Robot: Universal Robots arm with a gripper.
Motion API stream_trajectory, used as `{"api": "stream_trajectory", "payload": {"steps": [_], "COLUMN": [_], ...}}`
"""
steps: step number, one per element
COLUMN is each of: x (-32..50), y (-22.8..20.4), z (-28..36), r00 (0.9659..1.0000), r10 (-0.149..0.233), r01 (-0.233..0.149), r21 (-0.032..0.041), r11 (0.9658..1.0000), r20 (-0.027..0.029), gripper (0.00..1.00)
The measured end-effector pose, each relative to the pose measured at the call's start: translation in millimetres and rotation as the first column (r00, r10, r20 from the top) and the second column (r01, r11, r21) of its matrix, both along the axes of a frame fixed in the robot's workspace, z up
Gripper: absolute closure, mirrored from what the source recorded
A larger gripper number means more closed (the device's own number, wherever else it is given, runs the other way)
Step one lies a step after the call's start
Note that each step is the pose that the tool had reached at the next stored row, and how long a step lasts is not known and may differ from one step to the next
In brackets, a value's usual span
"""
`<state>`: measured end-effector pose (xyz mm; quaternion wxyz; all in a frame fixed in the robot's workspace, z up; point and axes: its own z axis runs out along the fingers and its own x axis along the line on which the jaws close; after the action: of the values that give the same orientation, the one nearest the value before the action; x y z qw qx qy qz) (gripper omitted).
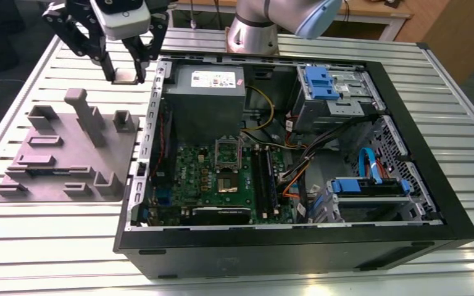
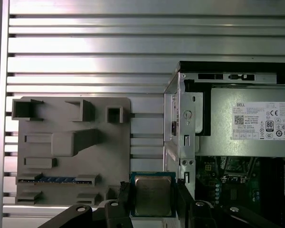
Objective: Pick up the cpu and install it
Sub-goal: 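Pick up the cpu and move it towards the insertion slot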
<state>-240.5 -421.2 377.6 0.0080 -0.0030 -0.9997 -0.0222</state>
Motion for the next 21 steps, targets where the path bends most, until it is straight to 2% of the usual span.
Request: {"api": "stream_trajectory", "payload": {"steps": [21], "x": [31.6], "y": [-0.4], "z": [0.0], "r00": [1.0], "r10": [0.0], "r01": [0.0], "r21": [0.0], "r11": [1.0], "r20": [0.0], "gripper": [0.53]}}
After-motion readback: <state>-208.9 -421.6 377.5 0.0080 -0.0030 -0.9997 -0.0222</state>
